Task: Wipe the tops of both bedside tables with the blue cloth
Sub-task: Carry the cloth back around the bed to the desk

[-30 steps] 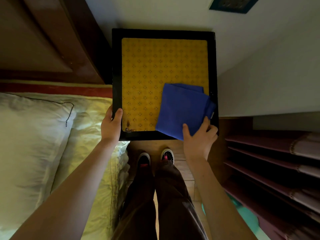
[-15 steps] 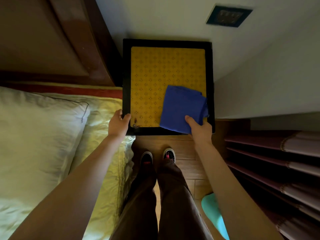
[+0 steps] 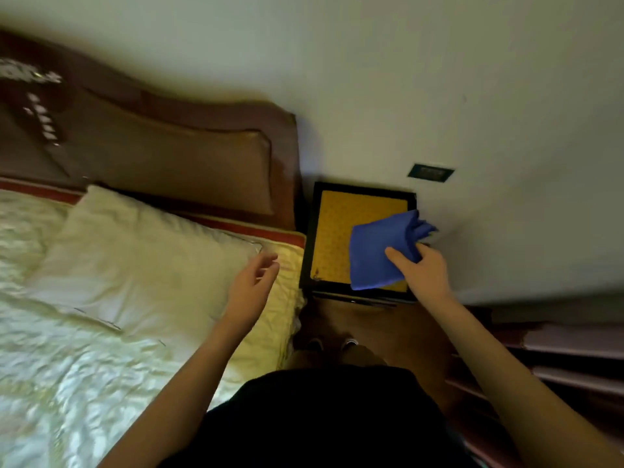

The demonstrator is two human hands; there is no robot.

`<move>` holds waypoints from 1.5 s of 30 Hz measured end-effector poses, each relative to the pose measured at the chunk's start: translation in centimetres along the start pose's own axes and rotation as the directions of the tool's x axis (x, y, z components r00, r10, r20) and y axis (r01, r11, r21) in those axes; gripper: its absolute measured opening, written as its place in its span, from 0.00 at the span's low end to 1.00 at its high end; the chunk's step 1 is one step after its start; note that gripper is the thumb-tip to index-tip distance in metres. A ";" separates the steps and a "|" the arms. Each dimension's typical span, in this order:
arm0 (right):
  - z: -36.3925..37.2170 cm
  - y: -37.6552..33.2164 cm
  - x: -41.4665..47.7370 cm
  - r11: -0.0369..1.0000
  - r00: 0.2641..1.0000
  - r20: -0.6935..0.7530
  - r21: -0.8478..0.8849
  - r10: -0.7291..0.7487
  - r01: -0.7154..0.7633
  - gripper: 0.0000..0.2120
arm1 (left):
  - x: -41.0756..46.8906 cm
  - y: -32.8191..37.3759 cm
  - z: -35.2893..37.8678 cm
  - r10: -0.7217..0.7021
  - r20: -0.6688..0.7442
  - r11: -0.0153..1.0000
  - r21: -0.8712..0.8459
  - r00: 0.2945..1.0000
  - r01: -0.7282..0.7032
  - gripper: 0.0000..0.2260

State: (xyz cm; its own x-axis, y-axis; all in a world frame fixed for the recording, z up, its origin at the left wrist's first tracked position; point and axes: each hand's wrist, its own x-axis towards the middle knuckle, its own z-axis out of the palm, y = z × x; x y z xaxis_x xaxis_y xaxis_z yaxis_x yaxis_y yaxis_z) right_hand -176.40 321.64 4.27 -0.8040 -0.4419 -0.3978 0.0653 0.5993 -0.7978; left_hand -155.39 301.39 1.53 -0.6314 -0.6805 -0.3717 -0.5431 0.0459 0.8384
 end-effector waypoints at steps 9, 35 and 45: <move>1.4 0.3 1.0 0.975 0.971 0.229 -0.224 0.068 -0.015 0.20 | -10.9 -8.3 -1.9 -0.411 -0.189 0.902 -0.227 0.892 0.367 0.10; 13.7 5.0 -21.8 0.547 -0.265 0.945 0.121 0.193 0.828 0.13 | -42.7 -2.1 39.5 -0.891 -0.011 0.233 -0.869 -0.454 -0.436 0.10; 14.0 14.9 -39.6 0.411 -0.487 0.781 0.326 0.391 0.851 0.10 | -49.3 -3.8 48.8 -0.830 0.274 0.168 -0.707 -0.485 -0.687 0.11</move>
State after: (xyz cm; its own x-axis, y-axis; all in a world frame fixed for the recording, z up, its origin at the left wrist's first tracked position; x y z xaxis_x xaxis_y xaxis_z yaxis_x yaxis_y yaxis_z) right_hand -135.31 338.67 1.79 0.8788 -0.0710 -0.4718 -0.4652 -0.3471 -0.8143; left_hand -149.16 370.46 -2.80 0.6055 0.4924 -0.6252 0.7340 -0.0419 0.6779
